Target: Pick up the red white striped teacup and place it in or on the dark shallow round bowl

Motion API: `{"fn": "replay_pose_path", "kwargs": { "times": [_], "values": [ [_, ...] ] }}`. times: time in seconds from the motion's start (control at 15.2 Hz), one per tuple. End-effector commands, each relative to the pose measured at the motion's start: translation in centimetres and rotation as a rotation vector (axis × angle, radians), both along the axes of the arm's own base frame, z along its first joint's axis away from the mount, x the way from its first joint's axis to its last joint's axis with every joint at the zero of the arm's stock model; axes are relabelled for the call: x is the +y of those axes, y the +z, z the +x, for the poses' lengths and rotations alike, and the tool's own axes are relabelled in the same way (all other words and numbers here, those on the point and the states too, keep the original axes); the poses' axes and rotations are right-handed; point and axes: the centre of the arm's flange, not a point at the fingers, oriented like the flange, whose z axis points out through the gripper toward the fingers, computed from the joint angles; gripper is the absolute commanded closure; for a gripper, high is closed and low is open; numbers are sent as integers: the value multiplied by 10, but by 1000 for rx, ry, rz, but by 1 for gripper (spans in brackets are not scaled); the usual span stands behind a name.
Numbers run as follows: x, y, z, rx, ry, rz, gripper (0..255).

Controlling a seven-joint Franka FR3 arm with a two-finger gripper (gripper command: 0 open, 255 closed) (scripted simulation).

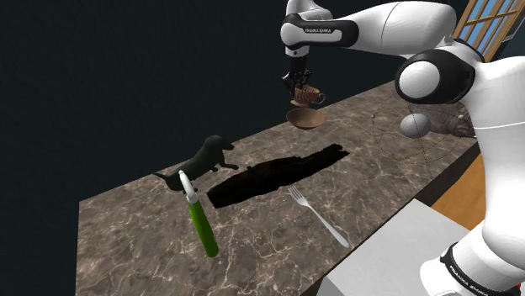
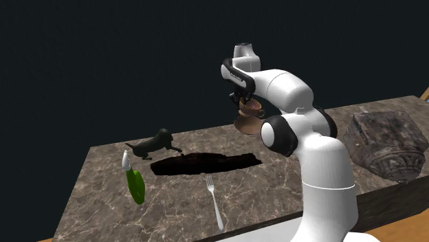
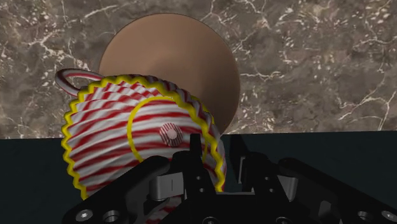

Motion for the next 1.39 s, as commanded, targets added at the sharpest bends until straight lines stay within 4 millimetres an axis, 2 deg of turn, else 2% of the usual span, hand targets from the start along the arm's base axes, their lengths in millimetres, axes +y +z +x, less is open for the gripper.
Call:
{"fn": "replay_pose_path", "kwargs": {
  "times": [0.0, 0.79, 1.32],
  "values": [
    [-2, -10, 0, -1, 0, -1, 255],
    [-2, -71, 0, -1, 0, -1, 255],
    [-2, -71, 0, -1, 0, -1, 255]
  ]
}}
